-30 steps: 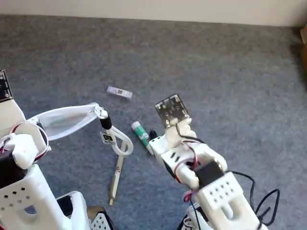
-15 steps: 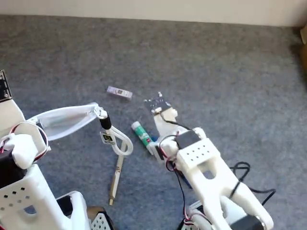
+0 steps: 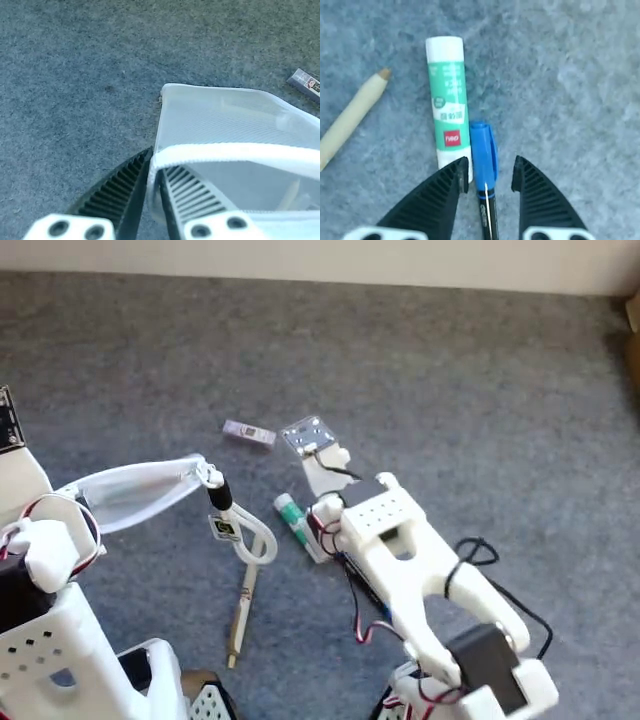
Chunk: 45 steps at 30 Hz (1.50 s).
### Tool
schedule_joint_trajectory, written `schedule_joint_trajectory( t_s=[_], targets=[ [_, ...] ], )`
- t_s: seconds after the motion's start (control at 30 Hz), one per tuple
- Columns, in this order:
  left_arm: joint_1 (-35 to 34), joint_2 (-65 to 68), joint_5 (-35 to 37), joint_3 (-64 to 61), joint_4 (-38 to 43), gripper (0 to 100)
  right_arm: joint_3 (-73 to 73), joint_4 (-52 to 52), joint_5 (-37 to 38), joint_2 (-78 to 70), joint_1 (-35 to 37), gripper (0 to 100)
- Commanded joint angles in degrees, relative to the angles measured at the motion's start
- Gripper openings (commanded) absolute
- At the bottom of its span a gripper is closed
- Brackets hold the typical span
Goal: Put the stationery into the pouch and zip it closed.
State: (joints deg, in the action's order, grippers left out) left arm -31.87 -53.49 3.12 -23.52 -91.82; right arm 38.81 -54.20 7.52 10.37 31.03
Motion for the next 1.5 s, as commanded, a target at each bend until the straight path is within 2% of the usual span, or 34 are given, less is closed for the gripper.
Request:
schedule_joint_trajectory(
  t_s=[0.0, 0.33, 0.5, 1.03, 1.47],
  targets=[
    [-0.75, 0.66, -0.62, 0.22, 0.35, 1, -5.41, 0.84, 0.7, -4.62, 0.92, 13.8],
    [-0.84, 0.66, -0.62, 0.22, 0.35, 1, -7.78, 0.84, 0.62, -13.49, 1.63, 13.1],
    [-0.84, 0.66, -0.62, 0.22, 0.35, 1, -7.78, 0.84, 0.88, -13.49, 1.63, 0.0],
    [-0.92, 0.66, -0.62, 0.22, 0.35, 1, -7.78, 0.4, 0.62, -13.05, 1.54, 1.1],
    [-0.92, 0.66, -0.62, 0.22, 0.35, 1, -0.31, 0.48, 0.62, 7.96, 1.89, 1.1]
  ],
)
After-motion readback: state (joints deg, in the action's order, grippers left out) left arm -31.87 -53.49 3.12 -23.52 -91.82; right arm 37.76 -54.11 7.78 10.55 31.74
